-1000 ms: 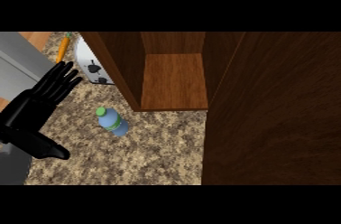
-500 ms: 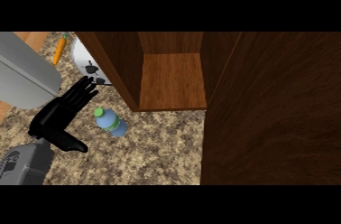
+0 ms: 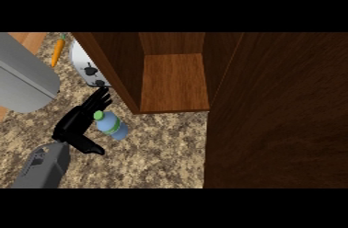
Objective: Pick up the bottled water, place it into the cabinet and close the cabinet
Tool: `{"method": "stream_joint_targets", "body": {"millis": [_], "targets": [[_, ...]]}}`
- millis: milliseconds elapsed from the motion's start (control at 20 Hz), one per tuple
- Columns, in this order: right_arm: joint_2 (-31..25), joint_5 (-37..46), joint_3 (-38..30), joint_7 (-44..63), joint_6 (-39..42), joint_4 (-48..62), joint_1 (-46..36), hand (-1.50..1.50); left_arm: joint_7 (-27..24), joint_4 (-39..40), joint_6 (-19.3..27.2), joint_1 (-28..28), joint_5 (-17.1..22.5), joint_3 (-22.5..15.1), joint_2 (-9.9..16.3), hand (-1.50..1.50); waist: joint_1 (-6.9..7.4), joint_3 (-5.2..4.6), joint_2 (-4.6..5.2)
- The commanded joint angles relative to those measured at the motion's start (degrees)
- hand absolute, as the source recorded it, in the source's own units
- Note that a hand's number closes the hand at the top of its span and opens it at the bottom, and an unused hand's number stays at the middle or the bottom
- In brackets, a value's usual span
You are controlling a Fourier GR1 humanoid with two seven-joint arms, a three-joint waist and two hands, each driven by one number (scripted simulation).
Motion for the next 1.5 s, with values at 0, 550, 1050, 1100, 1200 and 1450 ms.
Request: {"method": "stream_joint_targets", "body": {"millis": [0, 550, 1050, 1100, 1200, 1450], "targets": [[-3.02, 3.32, 0.89, 0.90, 0.05, -9.65, 4.70, -1.50, -5.40, 9.36, -1.87, -3.57, -2.84, -0.49, -0.02, -1.50, -0.66, -0.05, 0.05], [-5.33, 4.31, 2.14, -3.80, -1.42, -6.93, 6.30, -1.50, -20.87, 23.14, -2.14, -6.66, -7.89, -2.23, -4.45, 1.50, -0.60, -0.12, 0.25], [-7.26, 2.23, 0.78, -6.14, -2.73, -5.19, 6.11, -1.50, -36.58, 23.66, 10.87, -7.43, -17.05, -7.51, -3.41, 1.50, -0.45, -0.15, 0.48], [-7.88, 1.95, 1.24, -4.84, -3.12, -8.71, 7.57, -1.50, -38.53, 22.69, 12.56, -6.66, -18.39, -8.64, -3.21, 1.50, -0.50, -0.19, 0.43], [-7.98, 1.75, 0.93, -7.65, -2.92, -4.97, 7.61, -1.50, -39.71, 24.71, 18.84, -5.73, -16.28, -5.52, -5.23, 1.50, 0.31, -0.03, 0.14], [-9.86, 1.90, 0.98, -7.66, -3.97, -8.38, 11.19, -1.50, -42.77, 21.84, 31.12, 2.42, -13.21, -1.52, -8.42, 1.50, 1.56, 0.07, -0.44]]}}
